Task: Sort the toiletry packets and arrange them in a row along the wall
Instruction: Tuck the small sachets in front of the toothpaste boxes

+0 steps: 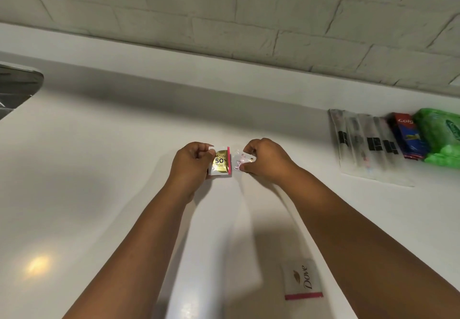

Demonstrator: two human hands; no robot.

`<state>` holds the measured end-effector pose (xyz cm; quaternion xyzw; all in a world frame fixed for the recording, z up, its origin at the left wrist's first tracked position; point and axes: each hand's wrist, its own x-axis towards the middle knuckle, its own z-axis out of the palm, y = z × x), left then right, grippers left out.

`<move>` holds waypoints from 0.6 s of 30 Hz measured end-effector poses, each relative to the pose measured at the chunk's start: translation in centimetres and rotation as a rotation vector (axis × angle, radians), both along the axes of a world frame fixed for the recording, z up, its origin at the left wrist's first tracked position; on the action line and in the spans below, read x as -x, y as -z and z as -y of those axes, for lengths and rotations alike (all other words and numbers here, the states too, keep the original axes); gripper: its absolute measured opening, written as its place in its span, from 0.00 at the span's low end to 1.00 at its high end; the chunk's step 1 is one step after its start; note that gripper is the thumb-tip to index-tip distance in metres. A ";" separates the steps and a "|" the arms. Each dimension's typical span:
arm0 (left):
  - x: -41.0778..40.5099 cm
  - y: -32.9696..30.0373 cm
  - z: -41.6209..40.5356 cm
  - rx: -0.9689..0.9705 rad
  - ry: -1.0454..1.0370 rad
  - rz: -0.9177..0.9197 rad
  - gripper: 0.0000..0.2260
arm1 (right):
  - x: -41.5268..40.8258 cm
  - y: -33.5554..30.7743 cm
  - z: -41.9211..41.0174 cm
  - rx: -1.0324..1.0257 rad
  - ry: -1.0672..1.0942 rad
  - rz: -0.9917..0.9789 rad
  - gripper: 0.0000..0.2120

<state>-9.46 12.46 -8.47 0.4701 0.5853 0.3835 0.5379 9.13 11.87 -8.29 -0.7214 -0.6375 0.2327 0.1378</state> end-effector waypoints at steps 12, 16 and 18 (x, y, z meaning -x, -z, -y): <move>-5.9 -1.8 2.3 0.092 0.120 0.089 0.05 | -5.3 -1.6 6.9 -0.009 0.542 -0.886 0.02; -10.5 -2.5 3.6 0.118 0.208 0.128 0.08 | -9.3 -2.4 10.6 -0.046 0.687 -0.994 0.01; -12.9 -2.9 4.5 0.129 0.263 0.145 0.09 | -11.3 -2.7 12.3 -0.061 0.752 -1.030 0.03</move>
